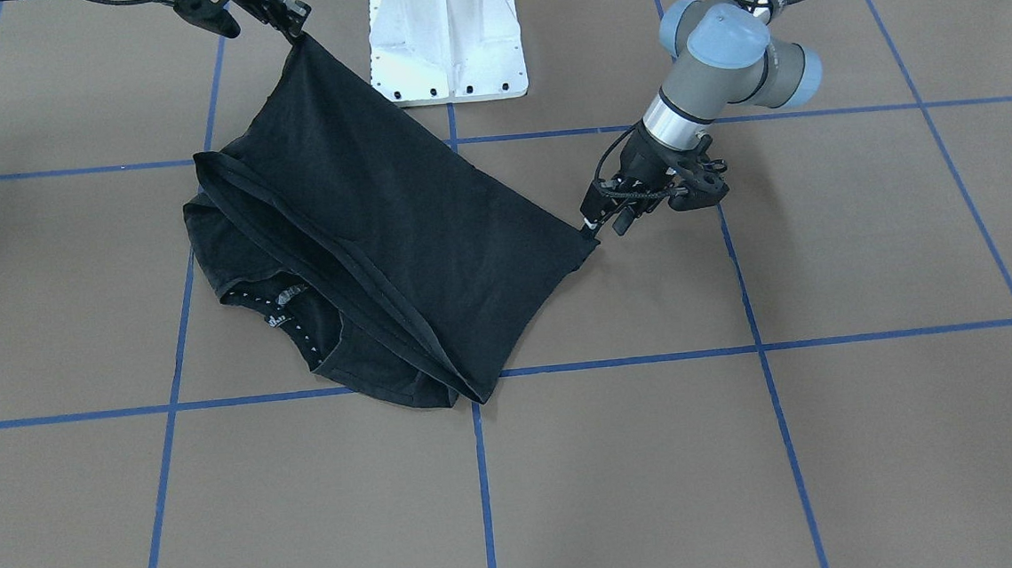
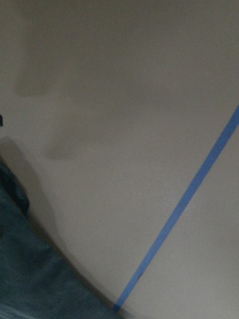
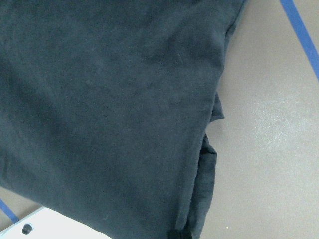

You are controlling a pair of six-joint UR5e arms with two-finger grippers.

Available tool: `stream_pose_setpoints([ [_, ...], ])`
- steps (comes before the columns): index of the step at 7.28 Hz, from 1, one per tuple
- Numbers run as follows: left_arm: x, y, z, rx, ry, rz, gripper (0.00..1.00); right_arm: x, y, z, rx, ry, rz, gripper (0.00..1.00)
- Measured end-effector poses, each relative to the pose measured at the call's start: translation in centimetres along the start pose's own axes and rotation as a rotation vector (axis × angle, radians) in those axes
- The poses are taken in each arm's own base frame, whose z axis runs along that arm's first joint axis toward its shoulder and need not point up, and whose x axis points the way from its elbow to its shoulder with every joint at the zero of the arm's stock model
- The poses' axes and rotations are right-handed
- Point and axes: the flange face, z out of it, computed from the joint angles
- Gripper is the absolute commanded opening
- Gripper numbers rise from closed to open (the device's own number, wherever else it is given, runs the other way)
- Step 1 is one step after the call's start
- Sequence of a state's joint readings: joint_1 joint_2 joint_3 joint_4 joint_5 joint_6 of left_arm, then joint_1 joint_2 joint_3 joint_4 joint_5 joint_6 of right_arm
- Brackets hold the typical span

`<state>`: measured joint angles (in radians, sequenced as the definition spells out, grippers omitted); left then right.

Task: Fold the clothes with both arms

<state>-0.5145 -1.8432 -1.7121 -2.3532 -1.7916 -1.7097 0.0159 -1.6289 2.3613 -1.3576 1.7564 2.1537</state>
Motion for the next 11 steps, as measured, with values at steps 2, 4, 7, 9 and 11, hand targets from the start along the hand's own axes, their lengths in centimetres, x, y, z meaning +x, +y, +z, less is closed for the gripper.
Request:
stream_pose_setpoints([
  [2, -0.1, 0.3, 0.4, -0.004, -0.005, 0.001, 0.64, 0.0, 0.0, -0.2, 0.0, -0.003, 0.001, 0.0],
  [4, 0.1, 0.6, 0.8, -0.009, -0.007, 0.004, 0.63, -0.1, 0.0, -0.3, -0.002, -0.006, 0.0, 0.0],
  [7, 0.6, 0.7, 1.7, -0.012, -0.01, 0.006, 0.53, 0.0, 0.0, -0.3, -0.001, -0.005, 0.001, 0.0],
  [9, 0.6, 0.6, 1.9, -0.012, -0.013, 0.006, 0.49, -0.1, 0.0, -0.4, -0.001, -0.005, 0.001, 0.0],
  [11, 0.4, 0.6, 2.2, -0.011, -0.018, 0.005, 0.32, 0.0, -0.1, -0.4, 0.0, -0.005, 0.002, 0.0],
])
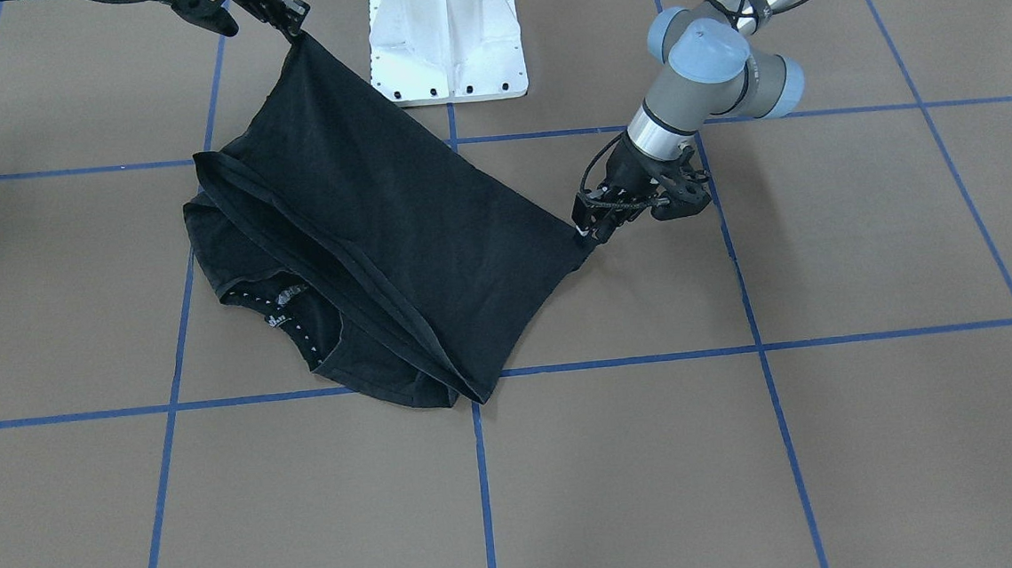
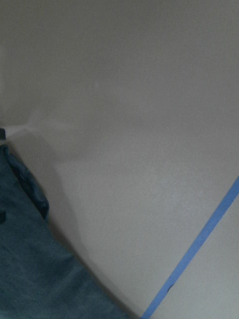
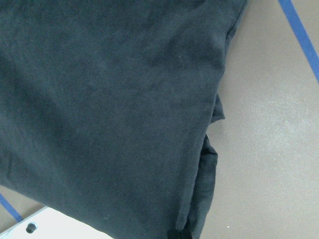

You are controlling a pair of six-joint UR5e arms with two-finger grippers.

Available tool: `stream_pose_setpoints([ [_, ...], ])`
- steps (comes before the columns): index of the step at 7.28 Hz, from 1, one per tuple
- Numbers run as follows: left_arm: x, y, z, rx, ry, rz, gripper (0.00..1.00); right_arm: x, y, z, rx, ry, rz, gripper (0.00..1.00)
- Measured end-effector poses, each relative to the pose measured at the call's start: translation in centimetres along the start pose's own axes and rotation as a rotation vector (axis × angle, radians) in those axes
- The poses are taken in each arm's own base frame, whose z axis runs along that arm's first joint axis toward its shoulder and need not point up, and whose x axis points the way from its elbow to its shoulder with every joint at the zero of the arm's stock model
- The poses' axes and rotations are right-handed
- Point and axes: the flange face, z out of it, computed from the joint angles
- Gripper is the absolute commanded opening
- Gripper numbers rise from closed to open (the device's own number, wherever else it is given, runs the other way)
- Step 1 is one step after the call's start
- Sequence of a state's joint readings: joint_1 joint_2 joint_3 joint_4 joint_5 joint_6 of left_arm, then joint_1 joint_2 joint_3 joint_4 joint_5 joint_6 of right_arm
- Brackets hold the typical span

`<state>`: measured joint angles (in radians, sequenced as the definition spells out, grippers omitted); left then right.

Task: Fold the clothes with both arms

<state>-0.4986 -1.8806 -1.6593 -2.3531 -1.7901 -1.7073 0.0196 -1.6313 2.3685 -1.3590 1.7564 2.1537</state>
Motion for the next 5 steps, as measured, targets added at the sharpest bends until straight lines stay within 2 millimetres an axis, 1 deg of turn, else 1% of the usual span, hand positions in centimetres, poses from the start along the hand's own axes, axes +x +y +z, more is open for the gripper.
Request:
stream_pose_setpoints([
  [1, -0.05, 0.01, 0.06, 0.0, -0.001, 0.0, 0.05, -0.01, 0.0, -0.01, 0.0, 0.0, 0.0, 0.0],
  [2, -0.05, 0.04, 0.08, -0.001, -0.001, 0.0, 0.0, -0.02, 0.0, -0.01, 0.0, 0.0, 0.0, 0.0],
  [5, -0.1, 0.04, 0.07, -0.002, -0.002, 0.004, 0.0, 0.01, -0.03, 0.0, 0.001, 0.0, 0.0, 0.0],
])
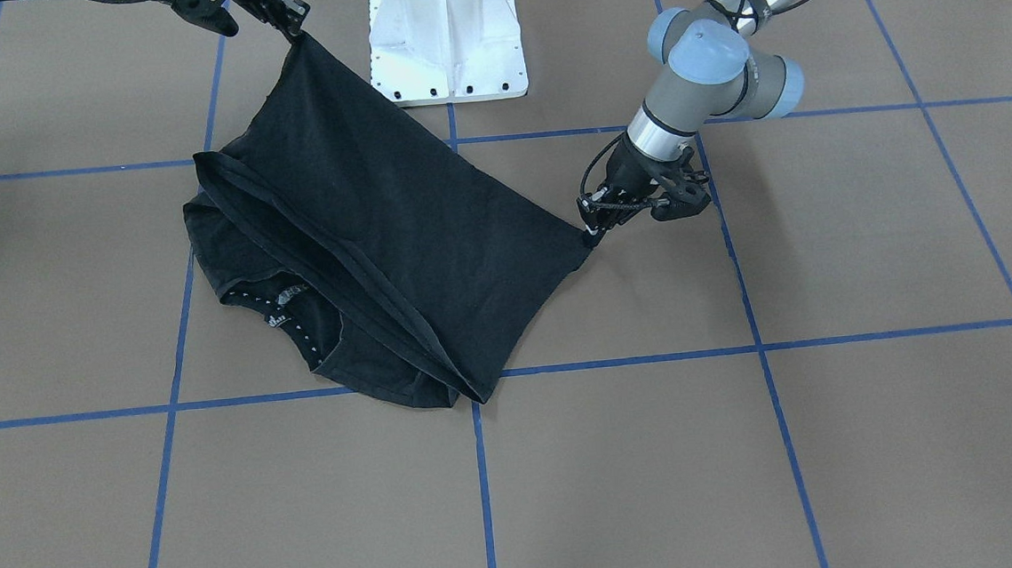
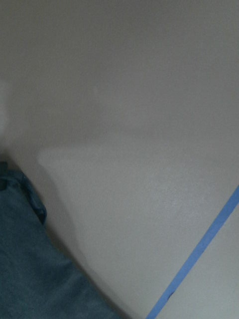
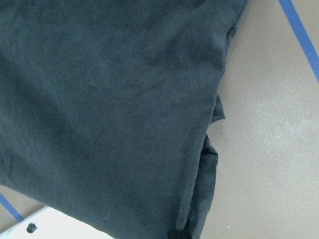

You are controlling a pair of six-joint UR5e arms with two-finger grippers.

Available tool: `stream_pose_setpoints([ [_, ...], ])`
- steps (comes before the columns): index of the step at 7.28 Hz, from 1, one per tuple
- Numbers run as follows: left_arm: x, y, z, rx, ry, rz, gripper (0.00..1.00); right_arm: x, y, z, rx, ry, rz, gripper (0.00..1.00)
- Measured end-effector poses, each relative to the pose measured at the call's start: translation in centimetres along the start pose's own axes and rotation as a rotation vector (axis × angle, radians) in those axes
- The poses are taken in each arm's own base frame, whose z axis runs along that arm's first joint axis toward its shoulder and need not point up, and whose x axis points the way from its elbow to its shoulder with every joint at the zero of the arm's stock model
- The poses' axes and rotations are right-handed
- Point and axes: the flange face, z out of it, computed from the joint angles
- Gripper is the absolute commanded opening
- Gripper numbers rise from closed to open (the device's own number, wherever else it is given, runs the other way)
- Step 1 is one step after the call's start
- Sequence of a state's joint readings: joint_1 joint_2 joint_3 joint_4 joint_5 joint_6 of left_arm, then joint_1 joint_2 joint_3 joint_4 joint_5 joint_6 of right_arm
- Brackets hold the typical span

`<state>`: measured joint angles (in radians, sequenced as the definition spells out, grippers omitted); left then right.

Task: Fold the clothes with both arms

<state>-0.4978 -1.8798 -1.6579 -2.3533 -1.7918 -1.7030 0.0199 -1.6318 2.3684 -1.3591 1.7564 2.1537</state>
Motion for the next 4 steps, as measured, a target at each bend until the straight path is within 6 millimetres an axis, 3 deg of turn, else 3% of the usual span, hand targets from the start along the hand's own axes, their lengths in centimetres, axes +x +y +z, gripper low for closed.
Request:
stream_pose_setpoints([
  [4, -0.2, -0.63, -0.02, 0.009, -0.004, 0.038, 0.0, 0.31, -0.27, 0.1, 0.005, 0.009, 0.003, 0.0],
])
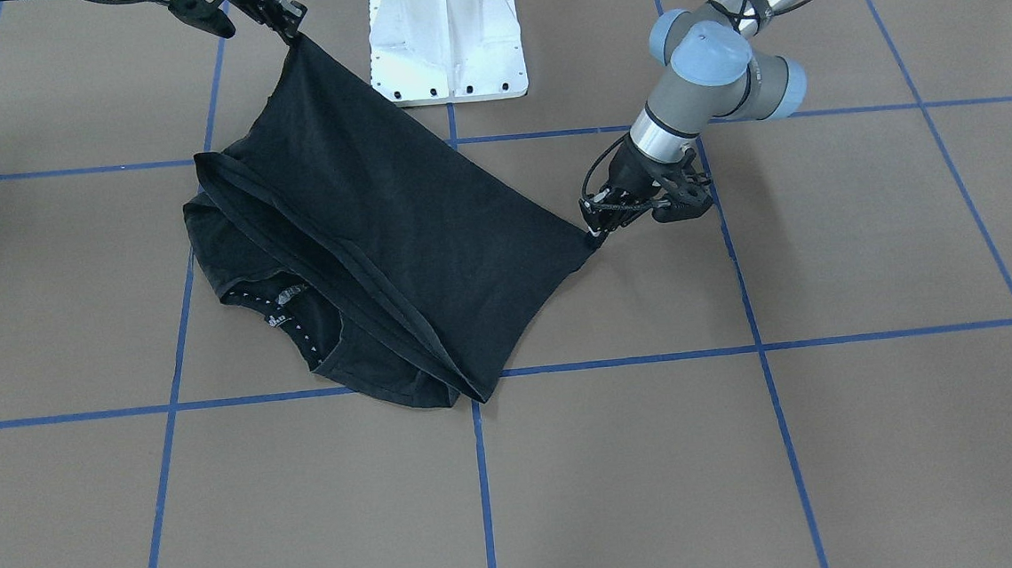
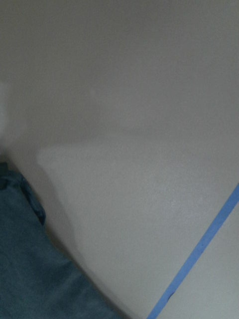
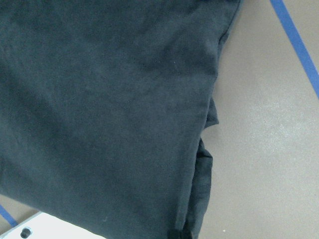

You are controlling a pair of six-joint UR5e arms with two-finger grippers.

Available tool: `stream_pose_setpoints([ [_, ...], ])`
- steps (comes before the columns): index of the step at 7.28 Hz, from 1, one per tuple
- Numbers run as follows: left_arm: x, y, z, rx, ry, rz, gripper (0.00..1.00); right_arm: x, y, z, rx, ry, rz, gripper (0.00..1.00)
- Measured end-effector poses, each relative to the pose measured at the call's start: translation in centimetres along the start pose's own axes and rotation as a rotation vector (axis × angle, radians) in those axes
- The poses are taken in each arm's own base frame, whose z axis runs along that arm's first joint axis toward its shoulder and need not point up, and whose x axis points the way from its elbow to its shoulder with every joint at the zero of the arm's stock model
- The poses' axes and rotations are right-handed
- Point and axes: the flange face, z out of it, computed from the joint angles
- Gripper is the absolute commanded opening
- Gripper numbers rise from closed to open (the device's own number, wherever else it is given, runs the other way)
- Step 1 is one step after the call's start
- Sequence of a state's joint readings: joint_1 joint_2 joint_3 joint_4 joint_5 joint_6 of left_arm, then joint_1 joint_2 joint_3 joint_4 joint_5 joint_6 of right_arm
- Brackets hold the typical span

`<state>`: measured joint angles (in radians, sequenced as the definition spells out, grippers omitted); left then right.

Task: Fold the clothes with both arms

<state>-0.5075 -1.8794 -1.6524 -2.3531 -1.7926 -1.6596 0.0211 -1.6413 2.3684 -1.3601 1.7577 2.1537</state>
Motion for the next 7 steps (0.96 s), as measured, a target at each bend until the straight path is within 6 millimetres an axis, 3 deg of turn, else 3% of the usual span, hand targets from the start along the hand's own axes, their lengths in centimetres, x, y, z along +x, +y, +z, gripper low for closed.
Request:
stream_pose_setpoints([
  [3, -0.3, -1.4, -0.1, 0.019, -0.007, 0.022, 0.0, 0.1, 0.0, 0.1, -0.001, 0.003, -0.001, 0.0],
  [4, -0.3, -1.5, 0.0, 0.021, -0.008, 0.022, 0.0, 0.1, 0.1, 0.1, -0.002, 0.002, -0.002, 0.15],
  [5, 0.0, -1.6, 0.0, 0.023, -0.005, 0.022, 0.0, 0.0, 0.2, 0.1, -0.004, 0.001, -0.003, 0.45],
  [6, 0.2, -1.8, -0.1, 0.026, -0.001, 0.021, 0.0, 0.0, 0.3, 0.1, -0.005, 0.0, -0.004, 0.99],
  [7, 0.6, -2.4, -0.3, 0.034, 0.006, 0.019, 0.0, -0.1, 0.3, 0.1, -0.005, -0.001, -0.004, 1.0],
])
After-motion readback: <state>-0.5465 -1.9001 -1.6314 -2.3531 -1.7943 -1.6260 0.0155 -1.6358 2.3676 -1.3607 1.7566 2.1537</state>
